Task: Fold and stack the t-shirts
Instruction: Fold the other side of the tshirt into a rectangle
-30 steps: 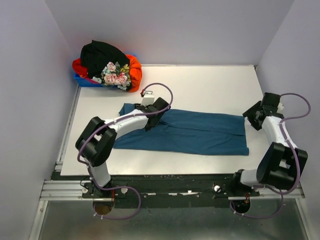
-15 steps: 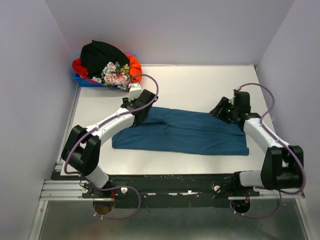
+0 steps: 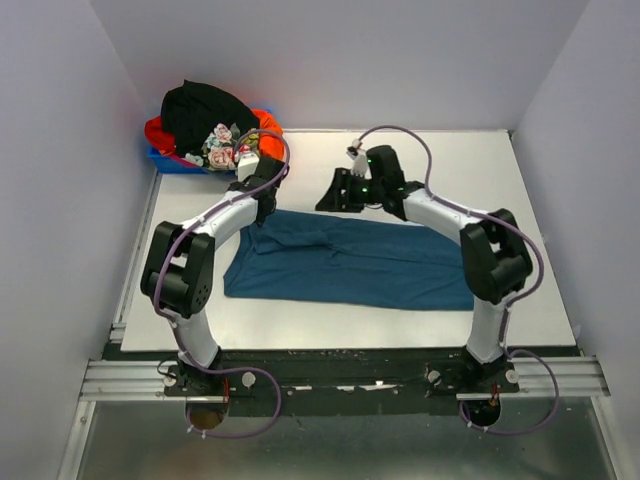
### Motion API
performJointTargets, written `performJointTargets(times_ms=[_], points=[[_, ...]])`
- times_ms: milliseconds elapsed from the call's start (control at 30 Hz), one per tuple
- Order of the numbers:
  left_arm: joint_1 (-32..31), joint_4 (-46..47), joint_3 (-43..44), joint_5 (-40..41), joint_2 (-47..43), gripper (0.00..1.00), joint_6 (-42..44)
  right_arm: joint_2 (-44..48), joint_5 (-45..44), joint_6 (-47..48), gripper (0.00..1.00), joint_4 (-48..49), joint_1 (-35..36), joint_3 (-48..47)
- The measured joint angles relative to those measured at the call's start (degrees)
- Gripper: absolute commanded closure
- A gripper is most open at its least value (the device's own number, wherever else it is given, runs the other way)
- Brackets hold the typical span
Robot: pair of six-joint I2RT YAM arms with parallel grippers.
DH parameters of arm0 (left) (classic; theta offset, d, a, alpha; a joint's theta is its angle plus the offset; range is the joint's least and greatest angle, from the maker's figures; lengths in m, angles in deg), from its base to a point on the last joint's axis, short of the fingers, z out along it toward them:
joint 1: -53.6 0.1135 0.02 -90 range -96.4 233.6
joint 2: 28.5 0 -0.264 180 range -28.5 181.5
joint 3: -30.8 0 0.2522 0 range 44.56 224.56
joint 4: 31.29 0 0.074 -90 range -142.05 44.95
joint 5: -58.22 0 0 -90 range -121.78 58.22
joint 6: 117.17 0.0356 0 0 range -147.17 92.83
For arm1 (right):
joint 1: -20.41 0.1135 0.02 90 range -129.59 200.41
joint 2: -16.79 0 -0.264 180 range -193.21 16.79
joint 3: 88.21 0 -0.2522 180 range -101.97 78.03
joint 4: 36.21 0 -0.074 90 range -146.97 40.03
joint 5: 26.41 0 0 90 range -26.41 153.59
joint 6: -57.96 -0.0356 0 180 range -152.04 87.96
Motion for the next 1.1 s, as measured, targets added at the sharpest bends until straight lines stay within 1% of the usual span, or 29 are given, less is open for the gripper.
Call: performJointTargets(times_ms=[167,233,300,467,533,600,700,833,967,1100], points=[[0.8,-0.1,1.4,-0.9,3.2,0.55,0.3,-10.7,4.4,-0.2,0.36,1.4,3.8,-9.9],[1.0,-0.1,2.3,-1.3,4.8,0.56,0.3,-14.2,6.1,-0.8,0.36,2.9,4.6,-12.3],[1.3,-0.1,2.6,-1.6,6.0,0.59,0.4,-16.8,7.4,-1.7,0.36,4.3,5.1,-13.0],[2.7,-1.1,4.1,-4.2,9.6,0.59,1.8,-19.9,9.9,-3.0,0.36,5.7,5.9,-12.0],[3.5,-1.7,4.9,-4.7,10.9,0.59,2.5,-19.1,11.0,-3.3,0.36,7.9,6.1,-8.8],[4.2,-2.3,5.1,-5.0,11.5,0.59,2.9,-16.7,11.7,-3.3,0.36,9.5,6.4,-3.4],[4.9,-3.0,5.5,-5.8,11.8,0.59,3.6,-12.2,12.9,-2.8,0.36,10.1,7.0,4.4],[5.0,-3.2,5.9,-6.2,12.0,0.59,3.8,-4.8,14.3,-1.5,0.36,10.2,7.3,11.6],[5.0,-3.2,5.9,-6.1,11.9,0.59,3.8,1.1,14.4,0.4,0.35,9.8,7.4,13.5],[5.0,-3.2,5.2,-6.1,10.8,0.53,3.8,0.7,14.3,1.0,0.35,9.5,7.4,9.7]])
